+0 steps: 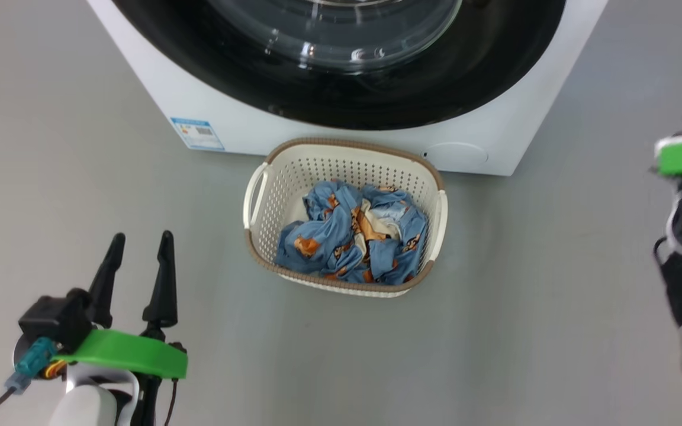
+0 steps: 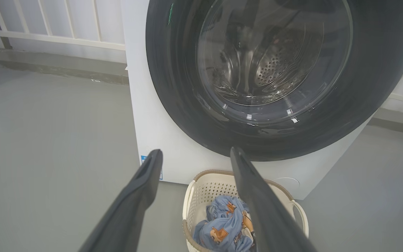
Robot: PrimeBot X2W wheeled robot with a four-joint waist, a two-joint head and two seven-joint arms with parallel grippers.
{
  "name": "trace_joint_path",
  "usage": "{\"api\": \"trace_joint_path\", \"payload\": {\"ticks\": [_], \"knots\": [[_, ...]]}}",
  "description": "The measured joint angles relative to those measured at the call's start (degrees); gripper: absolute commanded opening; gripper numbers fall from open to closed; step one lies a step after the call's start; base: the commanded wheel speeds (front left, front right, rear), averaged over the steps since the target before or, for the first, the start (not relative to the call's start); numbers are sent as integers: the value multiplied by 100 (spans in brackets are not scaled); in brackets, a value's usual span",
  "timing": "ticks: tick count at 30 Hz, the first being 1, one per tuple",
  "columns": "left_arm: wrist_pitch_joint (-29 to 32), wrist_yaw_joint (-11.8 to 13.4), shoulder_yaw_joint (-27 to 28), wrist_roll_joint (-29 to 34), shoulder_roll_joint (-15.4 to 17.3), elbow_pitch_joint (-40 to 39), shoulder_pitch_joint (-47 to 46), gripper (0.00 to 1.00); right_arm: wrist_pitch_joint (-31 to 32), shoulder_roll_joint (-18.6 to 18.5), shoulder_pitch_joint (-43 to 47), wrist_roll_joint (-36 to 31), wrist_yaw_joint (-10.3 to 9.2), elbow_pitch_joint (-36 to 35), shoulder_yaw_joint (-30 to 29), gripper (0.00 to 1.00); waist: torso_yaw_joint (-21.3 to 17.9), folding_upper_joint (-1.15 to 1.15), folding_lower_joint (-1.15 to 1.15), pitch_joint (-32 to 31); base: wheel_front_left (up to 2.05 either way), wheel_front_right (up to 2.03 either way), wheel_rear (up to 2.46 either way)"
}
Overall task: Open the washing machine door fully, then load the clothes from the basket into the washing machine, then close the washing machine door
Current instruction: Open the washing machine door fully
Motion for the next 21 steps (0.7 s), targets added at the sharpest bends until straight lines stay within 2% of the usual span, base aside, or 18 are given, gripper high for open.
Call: {"api": "trace_joint_path", "payload": {"ticks": [5,8,13,21], "knots": [[0,0,-15,-57,4,-55,-120,100,248,-248,-600,911,0,291,-32,0,90,0,0,210,0,0,0],[0,0,-53,-86,4,-77,-209,100,566,-413,-1028,1405,0,728,-30,0,147,0,0,369,0,0,0],[0,0,-140,-127,5,-98,-341,100,1082,-626,-1500,1956,0,1115,127,0,232,0,0,544,0,0,0],[-1,0,-230,-169,0,-98,-400,100,1767,-680,-2114,2886,0,1658,149,0,332,0,0,722,0,0,0]]}}
